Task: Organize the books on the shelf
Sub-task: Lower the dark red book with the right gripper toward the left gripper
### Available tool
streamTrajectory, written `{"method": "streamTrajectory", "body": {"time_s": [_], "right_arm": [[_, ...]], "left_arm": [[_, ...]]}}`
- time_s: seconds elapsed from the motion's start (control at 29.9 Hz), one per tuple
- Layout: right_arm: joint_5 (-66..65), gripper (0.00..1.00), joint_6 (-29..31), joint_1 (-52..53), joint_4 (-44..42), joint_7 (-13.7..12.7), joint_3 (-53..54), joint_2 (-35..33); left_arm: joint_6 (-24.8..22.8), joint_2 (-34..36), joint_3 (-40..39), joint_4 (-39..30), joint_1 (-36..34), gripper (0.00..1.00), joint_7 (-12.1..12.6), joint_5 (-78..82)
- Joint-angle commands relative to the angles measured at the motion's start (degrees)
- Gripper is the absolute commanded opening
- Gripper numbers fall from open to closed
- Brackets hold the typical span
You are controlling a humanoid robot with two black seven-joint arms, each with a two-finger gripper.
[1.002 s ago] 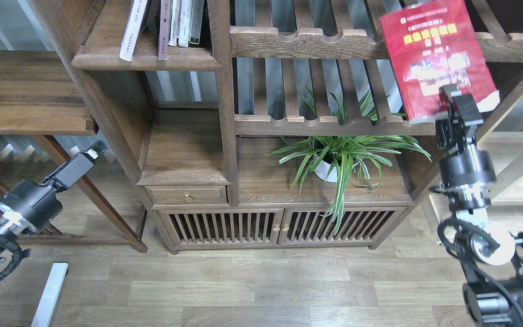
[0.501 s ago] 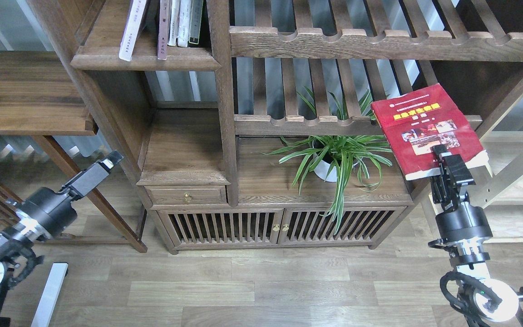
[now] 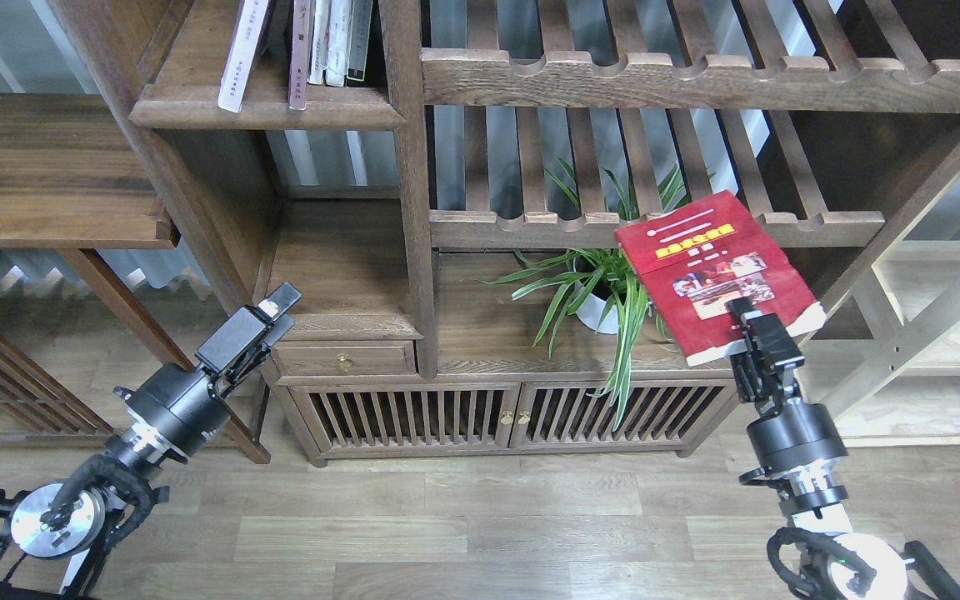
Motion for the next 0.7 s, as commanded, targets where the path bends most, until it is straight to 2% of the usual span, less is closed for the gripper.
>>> {"method": "streamTrajectory", "body": {"time_s": [0.0, 0.2, 0.37, 0.43, 0.67], "right_arm": [[-0.48, 0.05, -0.03, 0.86, -0.01, -0.20, -2.78, 2.42], [-2.85, 0.06, -0.03, 1.12, -0.01, -0.47, -7.61, 6.64], [-4.43, 0.06, -0.03, 1.56, -0.01, -0.47, -11.05, 9.72], [-5.49, 0.06, -0.03, 1.56, -0.18, -0.38, -12.19, 9.72], [-6.64, 0.06, -0.03, 1.39, -0.19, -0.12, -16.76, 9.72]], "left_arm": [[0.00, -0.16, 3.12, -0.22, 1.29, 0.99, 0.00, -4.98], [0.00, -1.38, 7.43, -1.27, 5.42, 0.98, 0.00, -13.24], [0.00, -2.00, 8.22, -1.54, 8.68, 0.98, -0.04, -14.14], [0.00, -1.48, 9.80, -1.54, 9.29, 0.98, -1.27, -13.96], [0.00, -1.83, 11.04, -1.45, 9.47, 0.97, -1.37, -14.05]]}}
